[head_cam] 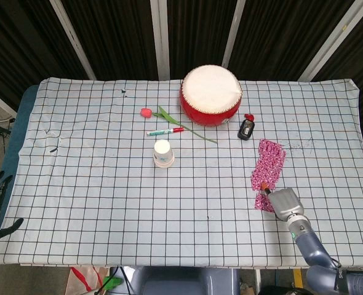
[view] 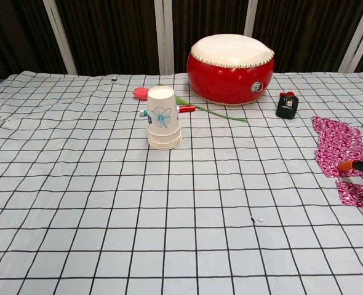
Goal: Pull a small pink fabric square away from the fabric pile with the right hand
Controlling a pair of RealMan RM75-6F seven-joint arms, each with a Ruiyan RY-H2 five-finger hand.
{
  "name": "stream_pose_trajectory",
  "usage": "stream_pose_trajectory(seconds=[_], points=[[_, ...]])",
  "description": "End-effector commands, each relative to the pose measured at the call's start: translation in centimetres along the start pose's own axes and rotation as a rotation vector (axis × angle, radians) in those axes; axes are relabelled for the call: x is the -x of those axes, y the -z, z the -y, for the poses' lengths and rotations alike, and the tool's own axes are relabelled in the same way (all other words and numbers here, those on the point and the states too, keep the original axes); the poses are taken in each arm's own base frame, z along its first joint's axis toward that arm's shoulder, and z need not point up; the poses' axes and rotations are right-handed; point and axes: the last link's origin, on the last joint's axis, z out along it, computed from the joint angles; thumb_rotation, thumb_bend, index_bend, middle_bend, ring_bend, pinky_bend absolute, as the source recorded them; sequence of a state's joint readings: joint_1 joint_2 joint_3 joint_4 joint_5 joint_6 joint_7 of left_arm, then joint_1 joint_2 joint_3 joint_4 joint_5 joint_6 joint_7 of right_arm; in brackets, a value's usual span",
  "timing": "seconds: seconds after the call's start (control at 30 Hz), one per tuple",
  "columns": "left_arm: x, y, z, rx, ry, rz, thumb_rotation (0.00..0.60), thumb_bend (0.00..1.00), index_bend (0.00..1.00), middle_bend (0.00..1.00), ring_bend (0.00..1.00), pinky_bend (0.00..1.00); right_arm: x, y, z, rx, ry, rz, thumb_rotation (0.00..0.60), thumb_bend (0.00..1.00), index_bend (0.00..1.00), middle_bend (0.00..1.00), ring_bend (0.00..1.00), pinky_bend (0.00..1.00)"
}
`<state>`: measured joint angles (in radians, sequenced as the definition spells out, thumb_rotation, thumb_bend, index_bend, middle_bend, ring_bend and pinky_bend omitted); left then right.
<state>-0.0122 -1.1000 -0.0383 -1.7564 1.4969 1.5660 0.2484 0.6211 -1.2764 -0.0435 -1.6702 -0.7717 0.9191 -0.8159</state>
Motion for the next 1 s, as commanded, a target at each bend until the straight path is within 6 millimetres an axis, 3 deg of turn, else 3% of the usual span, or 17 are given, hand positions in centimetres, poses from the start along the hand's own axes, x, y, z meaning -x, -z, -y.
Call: stream_pose_trajectory(seconds=[0.03, 1.0], points=[[0.0, 0.0, 0.0, 0.001, 0.0, -0.001, 0.6, 0.25, 0.1, 0.0, 0.0, 0.02, -0.3, -0.2, 0.5, -0.007, 0.006, 0.0, 0.6, 0.78, 0.07, 0.85, 0.86, 0.72], [-0.4, 0.1, 0.4, -0.003, 0.012, -0.013, 0.6, 0.25, 0.1, 0.0, 0.0, 0.02, -3.5, 0.6, 7.8, -0.134, 0.124, -0.052, 0.6, 0.79, 0.07, 0.85, 0.86, 0.72]])
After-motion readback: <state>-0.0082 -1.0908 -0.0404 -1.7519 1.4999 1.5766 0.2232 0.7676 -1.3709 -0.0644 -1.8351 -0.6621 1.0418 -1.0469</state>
